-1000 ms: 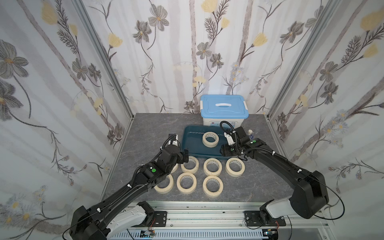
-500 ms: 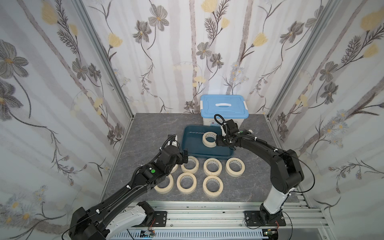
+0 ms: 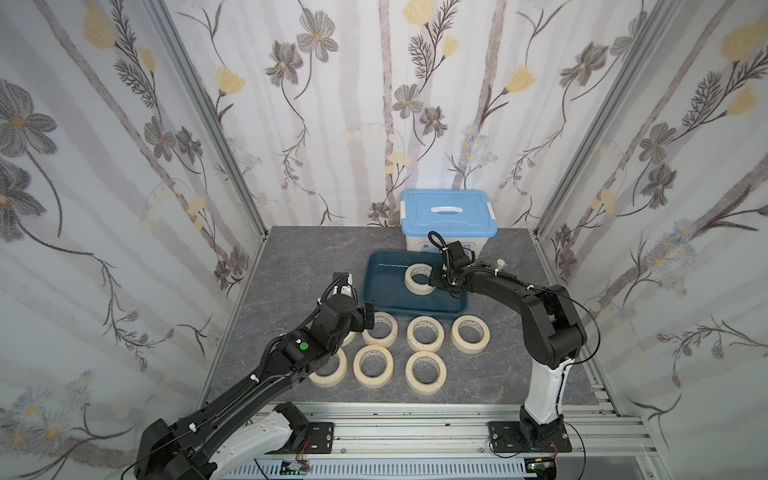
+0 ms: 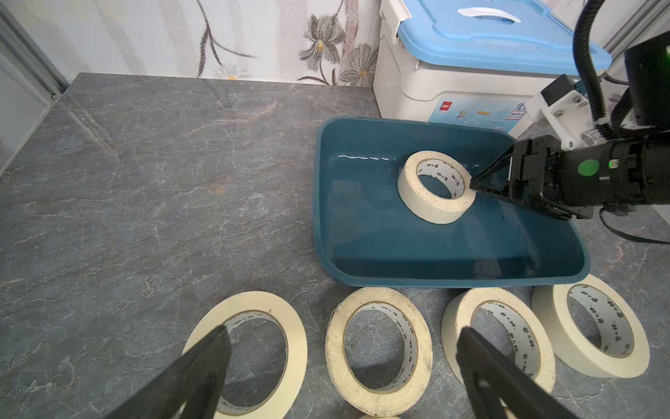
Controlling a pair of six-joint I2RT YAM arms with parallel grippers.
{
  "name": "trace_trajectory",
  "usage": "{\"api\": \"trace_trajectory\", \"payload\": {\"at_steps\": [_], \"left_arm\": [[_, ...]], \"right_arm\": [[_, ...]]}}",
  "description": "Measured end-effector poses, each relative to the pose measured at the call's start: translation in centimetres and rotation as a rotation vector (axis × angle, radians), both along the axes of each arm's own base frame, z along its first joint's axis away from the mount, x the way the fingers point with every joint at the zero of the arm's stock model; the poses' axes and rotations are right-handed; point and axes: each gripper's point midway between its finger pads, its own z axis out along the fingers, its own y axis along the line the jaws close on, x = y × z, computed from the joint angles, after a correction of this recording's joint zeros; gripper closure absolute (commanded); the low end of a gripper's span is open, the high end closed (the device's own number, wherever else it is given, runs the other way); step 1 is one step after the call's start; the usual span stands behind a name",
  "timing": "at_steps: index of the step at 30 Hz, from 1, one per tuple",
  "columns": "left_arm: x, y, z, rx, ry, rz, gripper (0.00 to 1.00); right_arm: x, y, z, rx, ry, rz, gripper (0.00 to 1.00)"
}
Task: Take out the art tape in the storage box
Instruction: Pick up the art tape from the storage box.
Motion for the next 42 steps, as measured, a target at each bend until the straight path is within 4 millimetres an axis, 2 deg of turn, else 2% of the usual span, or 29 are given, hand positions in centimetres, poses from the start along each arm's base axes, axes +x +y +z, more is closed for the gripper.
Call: {"api": "trace_trajectory", "payload": {"at_steps": [11,17,28,35,42], "left_arm": [[-0.2,0.2,-0.4,0.003,0.008,0.002,0.0],[-0.2,0.2,-0.4,0.002,0.008,0.003,0.0],[-0.3,0.3,-0.4,0.002,0.008,0.004,0.0],[-0.2,0.3,-0.4,0.003,0.007,0.006,0.0],[-0.2,0.3,-0.4,0.004,0.007,0.007,0.0]], "right_arm": [[1.5,0.3,-2.4,0.059,0.044,-0.041,0.47],[1.7,0.6,-3.0,0.077,0.059,-0.041,0.56],[1.8,0.7,-2.4,0.099,0.032,-0.042,0.78],[1.1,0.6,-1.8,0.097,0.031,-0.031,0.8],[0.0,0.4,-0.1,0.097,0.003,-0.01,0.8]]}}
